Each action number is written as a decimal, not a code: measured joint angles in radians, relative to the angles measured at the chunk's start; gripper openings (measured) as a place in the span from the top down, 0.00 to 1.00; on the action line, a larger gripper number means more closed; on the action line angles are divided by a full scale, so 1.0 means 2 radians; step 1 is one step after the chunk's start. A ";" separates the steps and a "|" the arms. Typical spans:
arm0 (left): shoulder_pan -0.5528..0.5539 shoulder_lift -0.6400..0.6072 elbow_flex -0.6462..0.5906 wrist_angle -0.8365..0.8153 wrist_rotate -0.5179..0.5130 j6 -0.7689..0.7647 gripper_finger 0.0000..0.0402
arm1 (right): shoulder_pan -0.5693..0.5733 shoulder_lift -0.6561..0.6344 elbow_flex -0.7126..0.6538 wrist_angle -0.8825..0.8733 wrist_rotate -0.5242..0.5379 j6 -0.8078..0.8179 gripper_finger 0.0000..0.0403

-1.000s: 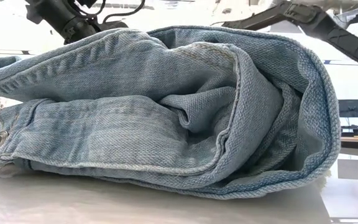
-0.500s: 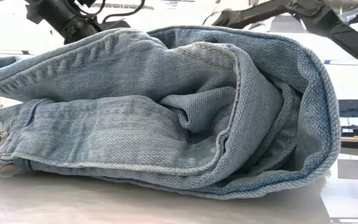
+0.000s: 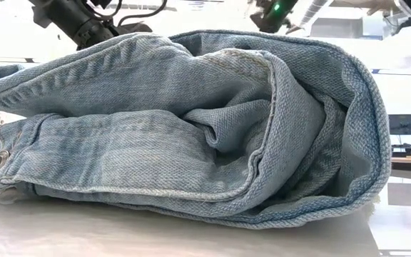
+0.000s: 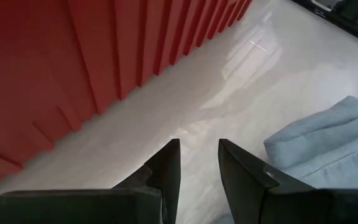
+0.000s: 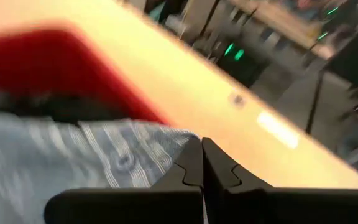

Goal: Fold Laundry from Bin
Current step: Adjust the blue and white patterned shirt in the red laundry bin, then remove the dark blue pants from the red laundry bin

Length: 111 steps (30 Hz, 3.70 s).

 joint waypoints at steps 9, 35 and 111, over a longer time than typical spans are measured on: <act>0.008 0.000 0.000 0.000 0.002 0.002 0.76 | -0.013 -0.017 0.001 0.042 -0.047 0.026 0.96; 0.007 0.000 0.000 -0.013 0.033 -0.012 0.76 | 0.049 0.147 0.001 -0.094 -0.187 -0.037 0.50; -0.014 0.018 0.000 0.023 -0.015 -0.093 0.76 | 0.115 0.308 -0.002 -0.027 -0.173 -0.050 0.34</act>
